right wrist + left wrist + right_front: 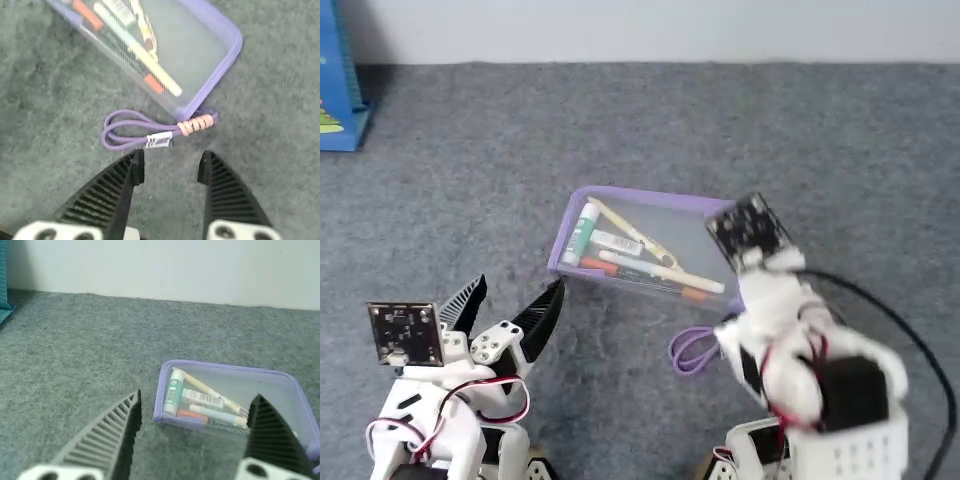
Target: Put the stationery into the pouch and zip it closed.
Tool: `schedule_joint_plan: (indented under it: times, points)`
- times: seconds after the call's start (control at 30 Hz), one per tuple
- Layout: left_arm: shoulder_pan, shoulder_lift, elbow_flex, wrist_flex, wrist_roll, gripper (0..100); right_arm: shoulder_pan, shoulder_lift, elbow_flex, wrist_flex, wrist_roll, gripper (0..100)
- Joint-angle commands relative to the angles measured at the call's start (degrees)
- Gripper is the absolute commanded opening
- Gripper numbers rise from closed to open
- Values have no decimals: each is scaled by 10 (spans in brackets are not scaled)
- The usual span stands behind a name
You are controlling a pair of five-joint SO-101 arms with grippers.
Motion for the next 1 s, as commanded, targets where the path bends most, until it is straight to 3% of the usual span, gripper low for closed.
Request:
schedule_joint_plan:
  times: [0.0, 0.03, 0.13, 0.27, 0.6, 0.97]
  points:
    - [-4, -6, -23, 12, -6, 306, 0, -109, 58, -45, 0, 36]
    - [-4, -6, -25, 16, -7, 284, 0, -140, 78, -59, 1, 0]
    - [-2, -6, -26, 16, -40, 182, 0, -220, 140, -82, 1, 39]
    - [0, -6, -25, 18, -111, 9, 1, -299, 225, -128, 1, 6]
    - [0, -6, 11, 31, -131, 12, 95, -397, 449, -269, -25, 8]
    - [0, -6, 197, -92, -132, 13, 105, -408, 529, -279, -128, 12]
